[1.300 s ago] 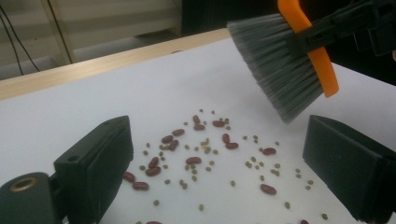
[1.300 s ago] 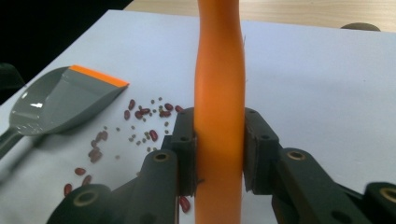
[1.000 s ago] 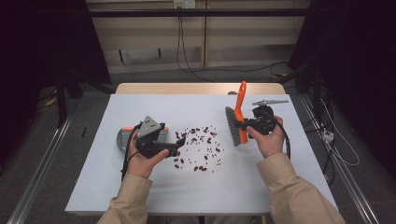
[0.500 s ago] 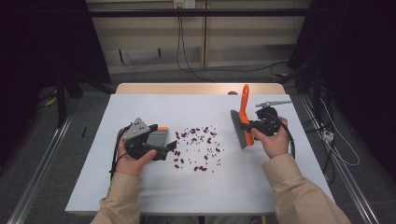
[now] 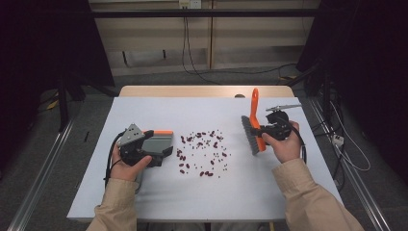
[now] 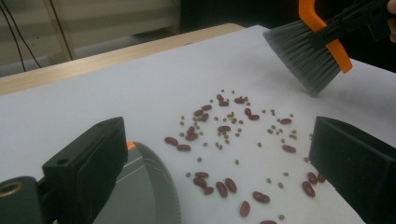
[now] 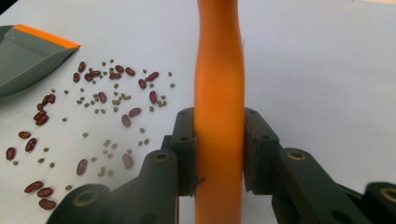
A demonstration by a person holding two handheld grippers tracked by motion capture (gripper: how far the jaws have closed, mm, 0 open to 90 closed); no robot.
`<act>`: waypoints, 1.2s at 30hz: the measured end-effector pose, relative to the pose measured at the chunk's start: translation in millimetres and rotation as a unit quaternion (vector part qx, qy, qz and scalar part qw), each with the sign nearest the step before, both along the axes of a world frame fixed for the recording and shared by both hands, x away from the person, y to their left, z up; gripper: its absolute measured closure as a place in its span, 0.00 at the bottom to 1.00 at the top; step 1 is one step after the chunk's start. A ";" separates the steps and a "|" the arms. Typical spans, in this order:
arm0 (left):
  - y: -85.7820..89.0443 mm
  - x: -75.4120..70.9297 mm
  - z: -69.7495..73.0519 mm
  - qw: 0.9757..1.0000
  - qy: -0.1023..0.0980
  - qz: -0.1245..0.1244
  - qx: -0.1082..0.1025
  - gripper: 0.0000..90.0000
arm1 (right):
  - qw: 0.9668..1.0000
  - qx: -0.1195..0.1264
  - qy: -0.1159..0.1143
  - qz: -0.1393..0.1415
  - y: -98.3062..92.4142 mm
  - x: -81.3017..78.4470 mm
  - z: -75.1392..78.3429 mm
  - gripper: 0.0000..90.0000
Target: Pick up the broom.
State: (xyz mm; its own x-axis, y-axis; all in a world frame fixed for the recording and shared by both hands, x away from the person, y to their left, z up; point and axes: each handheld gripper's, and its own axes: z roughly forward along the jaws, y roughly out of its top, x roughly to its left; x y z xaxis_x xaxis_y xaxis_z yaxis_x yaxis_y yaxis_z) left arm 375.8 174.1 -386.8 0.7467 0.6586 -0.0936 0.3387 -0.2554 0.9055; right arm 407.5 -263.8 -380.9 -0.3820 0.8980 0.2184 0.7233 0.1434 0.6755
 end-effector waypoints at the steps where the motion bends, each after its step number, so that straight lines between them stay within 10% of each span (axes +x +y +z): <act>1: 0.4 -0.1 -0.2 1.000 -0.001 0.000 -0.001 0.05 | 1.000 -0.001 0.000 0.000 -0.1 0.3 -0.4 0.78; 16: 6.1 1.1 -3.6 1.000 0.001 0.003 -0.002 0.05 | 1.000 -0.009 -0.012 -0.009 2.2 5.3 -8.5 0.78; 36: 11.1 1.1 -7.1 1.000 0.005 0.012 0.001 0.05 | 0.995 -0.079 -0.058 0.017 30.2 8.8 -29.7 0.69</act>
State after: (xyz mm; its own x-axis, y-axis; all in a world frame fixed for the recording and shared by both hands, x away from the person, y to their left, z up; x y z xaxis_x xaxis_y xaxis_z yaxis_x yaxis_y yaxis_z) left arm 376.9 185.2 -393.9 0.7296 0.6768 -0.0986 0.3534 -0.2496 0.9016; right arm 416.2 -233.6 -410.6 -0.4268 0.9039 0.0279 0.6346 0.2774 0.7213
